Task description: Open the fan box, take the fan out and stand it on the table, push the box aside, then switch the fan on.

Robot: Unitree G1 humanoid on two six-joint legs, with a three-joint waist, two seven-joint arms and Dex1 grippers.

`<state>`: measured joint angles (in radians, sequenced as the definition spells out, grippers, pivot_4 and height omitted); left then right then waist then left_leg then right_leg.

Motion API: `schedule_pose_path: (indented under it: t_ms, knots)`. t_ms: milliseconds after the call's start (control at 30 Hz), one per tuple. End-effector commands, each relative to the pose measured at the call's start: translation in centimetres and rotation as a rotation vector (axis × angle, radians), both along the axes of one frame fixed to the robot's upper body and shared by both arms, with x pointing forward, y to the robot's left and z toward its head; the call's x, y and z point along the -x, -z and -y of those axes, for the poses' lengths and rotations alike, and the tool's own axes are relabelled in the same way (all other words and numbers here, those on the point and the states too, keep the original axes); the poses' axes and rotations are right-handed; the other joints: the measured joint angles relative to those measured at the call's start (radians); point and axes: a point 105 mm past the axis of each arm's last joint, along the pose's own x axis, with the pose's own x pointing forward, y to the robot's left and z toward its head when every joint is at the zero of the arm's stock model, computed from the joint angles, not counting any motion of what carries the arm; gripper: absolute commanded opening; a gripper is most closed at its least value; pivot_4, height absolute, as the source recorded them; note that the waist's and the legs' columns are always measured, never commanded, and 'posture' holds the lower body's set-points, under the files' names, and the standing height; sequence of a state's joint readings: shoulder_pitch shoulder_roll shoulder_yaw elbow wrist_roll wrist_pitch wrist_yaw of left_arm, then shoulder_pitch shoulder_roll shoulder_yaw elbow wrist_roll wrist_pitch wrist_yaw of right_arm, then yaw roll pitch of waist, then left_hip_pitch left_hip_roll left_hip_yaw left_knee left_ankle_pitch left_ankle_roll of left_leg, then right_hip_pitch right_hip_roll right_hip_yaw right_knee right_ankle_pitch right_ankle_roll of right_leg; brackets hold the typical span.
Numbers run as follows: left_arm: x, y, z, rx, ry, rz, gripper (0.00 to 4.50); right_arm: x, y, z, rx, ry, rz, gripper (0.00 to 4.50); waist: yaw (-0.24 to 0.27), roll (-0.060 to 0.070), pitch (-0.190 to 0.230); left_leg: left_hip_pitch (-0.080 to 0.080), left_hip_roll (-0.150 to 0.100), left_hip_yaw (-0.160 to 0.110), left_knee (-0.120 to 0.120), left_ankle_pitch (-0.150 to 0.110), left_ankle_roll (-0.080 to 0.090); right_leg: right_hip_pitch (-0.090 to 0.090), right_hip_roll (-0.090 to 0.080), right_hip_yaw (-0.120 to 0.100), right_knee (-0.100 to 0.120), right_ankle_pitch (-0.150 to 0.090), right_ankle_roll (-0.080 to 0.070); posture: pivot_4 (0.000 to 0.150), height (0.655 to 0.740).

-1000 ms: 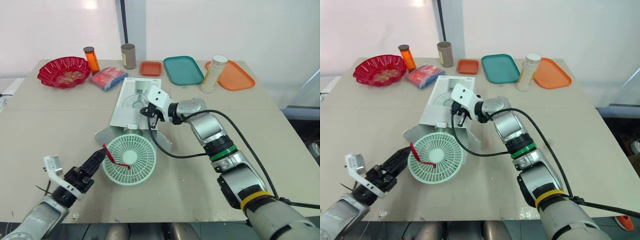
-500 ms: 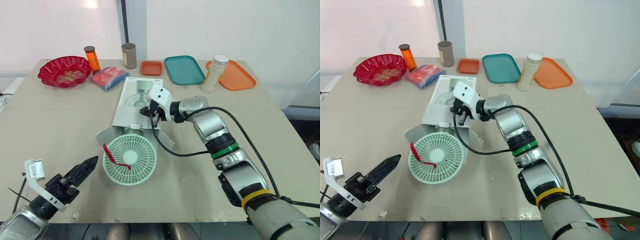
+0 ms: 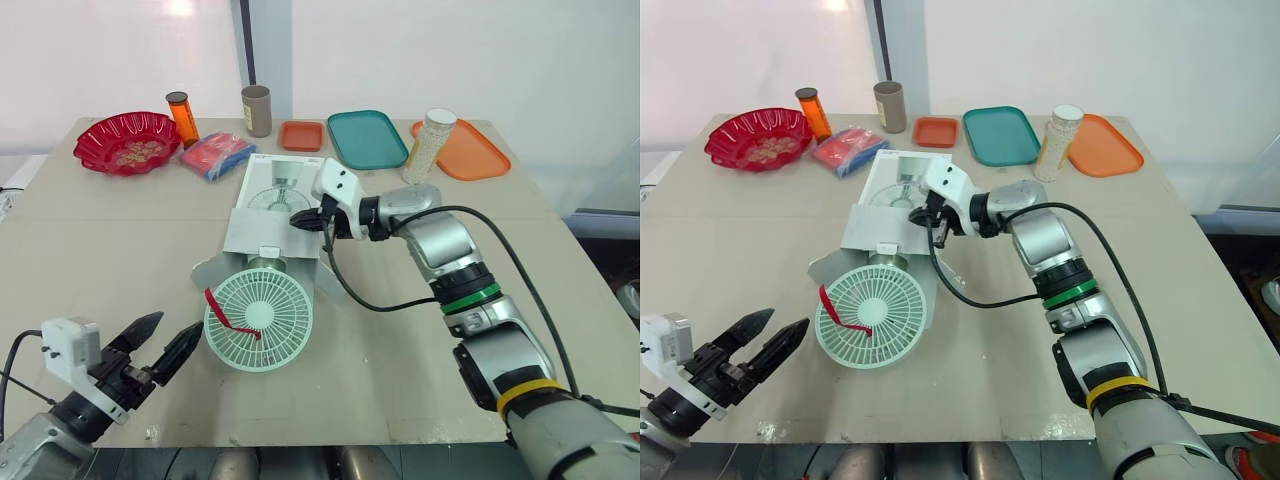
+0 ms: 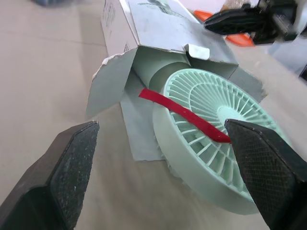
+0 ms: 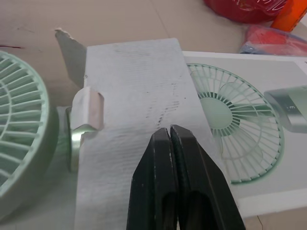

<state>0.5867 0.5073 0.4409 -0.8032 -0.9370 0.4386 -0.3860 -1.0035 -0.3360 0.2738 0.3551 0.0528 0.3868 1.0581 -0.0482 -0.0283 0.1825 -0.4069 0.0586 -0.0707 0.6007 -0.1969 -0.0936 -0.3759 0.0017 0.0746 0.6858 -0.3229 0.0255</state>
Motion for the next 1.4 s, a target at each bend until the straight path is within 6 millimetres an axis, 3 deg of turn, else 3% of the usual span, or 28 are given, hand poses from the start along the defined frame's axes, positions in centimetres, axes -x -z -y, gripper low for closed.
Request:
schedule_pose_path:
  t_ms: [33, 100, 267, 433, 700, 900, 1067, 1167, 1400]
  knots:
    - [-1.1, -1.2, 0.0, -0.279, 0.007, 0.15, 4.47, 1.1, -1.5, 0.0, -0.026, -0.07, 0.056, 0.0, 0.0, 0.0, 0.0, 0.0, 0.0, 0.0, 0.0, 0.0, 0.0, 0.0, 0.0, 0.0, 0.0, 0.0, 0.0, 0.15, 0.74]
    - [-2.0, -2.3, -0.7, -0.294, -0.053, 0.225, 4.47, 1.3, -1.4, 0.0, -0.027, -0.081, 0.056, 0.0, 0.0, 0.0, 0.0, 0.0, 0.0, 0.0, 0.0, 0.0, 0.0, 0.0, 0.001, 0.0, 0.0, 0.0, 0.0, 0.15, 0.74]
    - [-3.0, -3.8, -0.9, -0.59, -0.068, 0.403, 4.47, 2.2, -1.3, 0.2, -0.026, -0.131, 0.051, 0.0, 0.0, 0.0, 0.0, 0.0, 0.001, 0.0, 0.0, 0.0, 0.0, 0.0, 0.0, 0.0, 0.0, 0.0, 0.0, 0.15, 0.74]
    - [-2.7, -2.7, -0.9, -0.874, 0.003, 0.469, 4.47, 2.4, -1.0, 0.2, -0.018, -0.141, 0.044, 0.0, 0.0, 0.0, 0.0, 0.0, 0.001, 0.0, 0.0, 0.0, 0.0, 0.0, 0.0, 0.0, 0.0, 0.0, 0.0, 0.15, 0.74]
    - [-1.8, -1.7, -2.6, -1.283, 0.05, 0.633, 4.47, 2.9, -0.7, -0.1, -0.028, -0.173, 0.032, 0.0, 0.0, 0.001, 0.001, 0.0, 0.001, 0.001, 0.0, 0.0, 0.001, 0.0, 0.0, 0.0, 0.0, 0.001, -0.001, 0.15, 0.74]
    - [-0.6, 0.6, -2.3, -1.354, 0.174, 0.65, 4.47, 4.9, -0.5, 0.7, -0.028, -0.278, 0.048, 0.0, 0.0, 0.001, 0.001, 0.0, 0.001, 0.002, 0.0, -0.001, 0.002, 0.0, -0.001, 0.0, 0.0, 0.001, 0.0, 0.15, 0.74]
    - [-1.0, 1.3, -2.3, -1.425, 0.189, 0.747, 4.47, 6.8, -0.4, 2.2, -0.041, -0.377, 0.042, 0.0, 0.003, 0.001, 0.001, 0.0, 0.001, 0.001, 0.001, -0.001, 0.002, 0.001, -0.001, 0.0, 0.0, 0.001, 0.0, 0.15, 0.74]
    - [-1.3, 2.9, -2.1, -1.431, 0.242, 0.782, 4.47, 7.8, -0.7, 2.9, -0.067, -0.433, 0.027, 0.0, 0.002, 0.001, 0.001, 0.001, 0.001, 0.001, 0.001, -0.001, 0.003, 0.002, -0.001, 0.0, 0.0, 0.001, 0.0, 0.15, 0.74]
    - [-1.9, 3.7, -1.8, -1.457, 0.278, 0.904, 4.47, 8.2, -0.4, 3.6, -0.085, -0.446, 0.015, 0.0, 0.001, 0.001, 0.0, 0.002, 0.001, 0.001, 0.001, -0.002, 0.003, 0.002, -0.001, -0.001, 0.001, 0.002, -0.001, 0.15, 0.74]
